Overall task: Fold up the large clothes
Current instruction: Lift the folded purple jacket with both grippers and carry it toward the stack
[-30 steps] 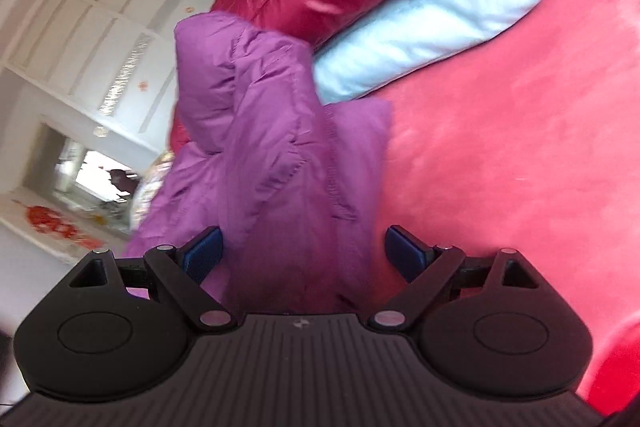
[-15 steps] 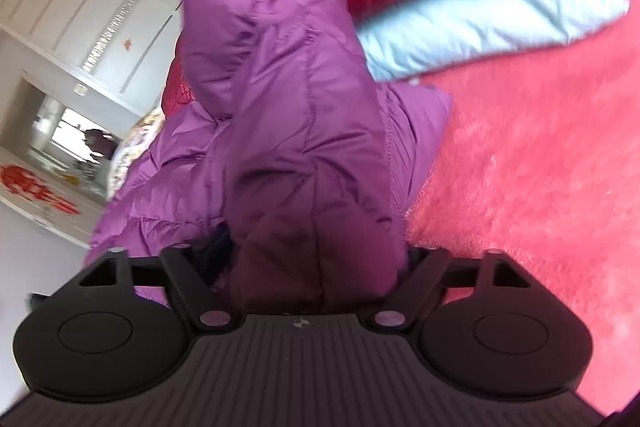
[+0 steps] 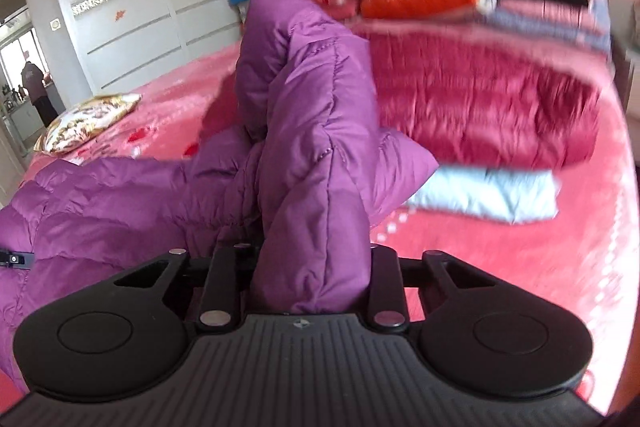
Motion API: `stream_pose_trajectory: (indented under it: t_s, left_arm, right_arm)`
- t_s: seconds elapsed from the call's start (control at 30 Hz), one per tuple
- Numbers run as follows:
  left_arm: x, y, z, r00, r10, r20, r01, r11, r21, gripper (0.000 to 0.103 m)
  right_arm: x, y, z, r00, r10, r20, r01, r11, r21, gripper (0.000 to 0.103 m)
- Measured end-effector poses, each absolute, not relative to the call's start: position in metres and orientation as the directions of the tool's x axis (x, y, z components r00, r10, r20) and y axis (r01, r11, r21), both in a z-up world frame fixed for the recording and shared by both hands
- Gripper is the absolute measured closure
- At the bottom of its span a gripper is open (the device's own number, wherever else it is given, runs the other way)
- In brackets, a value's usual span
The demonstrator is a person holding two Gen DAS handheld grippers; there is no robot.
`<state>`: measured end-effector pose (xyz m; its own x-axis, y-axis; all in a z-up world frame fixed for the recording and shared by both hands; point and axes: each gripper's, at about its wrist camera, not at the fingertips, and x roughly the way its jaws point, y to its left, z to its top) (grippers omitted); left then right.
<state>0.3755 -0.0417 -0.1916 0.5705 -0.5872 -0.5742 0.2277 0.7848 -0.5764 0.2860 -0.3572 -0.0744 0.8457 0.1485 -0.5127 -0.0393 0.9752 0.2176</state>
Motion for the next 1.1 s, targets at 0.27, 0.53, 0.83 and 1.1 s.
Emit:
stream_pose_trajectory:
  t_s: [0.27,0.53,0.83,1.1]
  left_arm:
    - [0.361,-0.061,-0.142,0.602,-0.623,-0.499,0.292,0.754,-0.589,0.063]
    - [0.362,-0.104,-0.080,0.627,-0.659,-0.417,0.391,0.728,-0.563,0.067]
    - [0.417,-0.170,-0.022,0.631,-0.715,-0.300,0.507,0.673,-0.539,0.068]
    - [0.434,-0.156,-0.092,0.620,-0.701,-0.353,0.445,0.684,-0.578,0.068]
  right_arm:
    - [0.243,-0.334,-0.021,0.918,0.064,-0.390,-0.032,0.996,0.089,0.072]
    - [0.202,-0.349,0.041,0.977,-0.028,-0.214,0.032,0.999,0.018,0.085]
    - [0.224,-0.397,0.090,0.992,-0.103,-0.071,0.102,0.995,-0.009,0.095]
    - [0.259,-0.436,0.016,0.975,-0.079,-0.207,0.101,0.990,0.099,0.095]
